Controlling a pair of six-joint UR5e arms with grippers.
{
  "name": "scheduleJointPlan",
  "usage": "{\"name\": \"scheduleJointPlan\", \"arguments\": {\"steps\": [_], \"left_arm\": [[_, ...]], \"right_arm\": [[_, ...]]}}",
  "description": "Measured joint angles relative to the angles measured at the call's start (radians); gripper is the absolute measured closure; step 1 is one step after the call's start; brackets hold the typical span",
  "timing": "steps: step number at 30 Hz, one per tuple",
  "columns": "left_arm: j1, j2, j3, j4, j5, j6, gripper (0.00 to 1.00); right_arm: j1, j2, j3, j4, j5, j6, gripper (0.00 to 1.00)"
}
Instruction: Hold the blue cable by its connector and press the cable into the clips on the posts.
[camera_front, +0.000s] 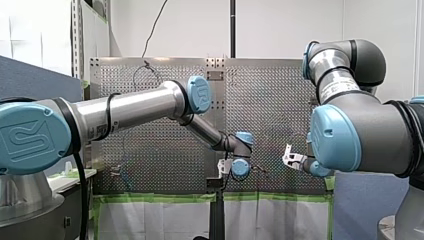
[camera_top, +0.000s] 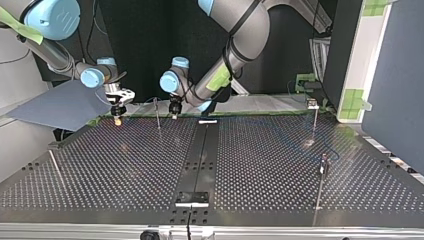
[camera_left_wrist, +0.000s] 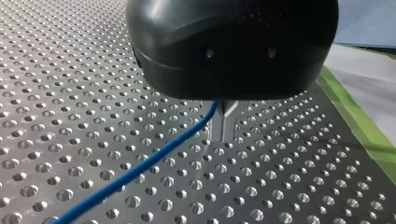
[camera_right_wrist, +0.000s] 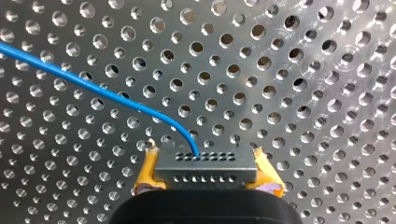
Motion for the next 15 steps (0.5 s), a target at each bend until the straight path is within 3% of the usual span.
{"name": "scheduleJointPlan", "arguments": {"steps": [13,14,15], "left_arm": [[-0.005,0.001,-0.002,0.004,-0.008,-0.003,1.0],[-0.006,0.001,-0.004,0.007,-0.008,-0.003,0.83],[-0.007,0.001,-0.007,0.012,-0.008,-0.004,0.83]], "right_arm": [[0.004,0.001,-0.001,0.0,0.0,0.0,1.0],[0.005,0.001,-0.001,0.0,0.0,0.0,1.0],[0.006,0.001,-0.001,0.0,0.0,0.0,1.0]]}}
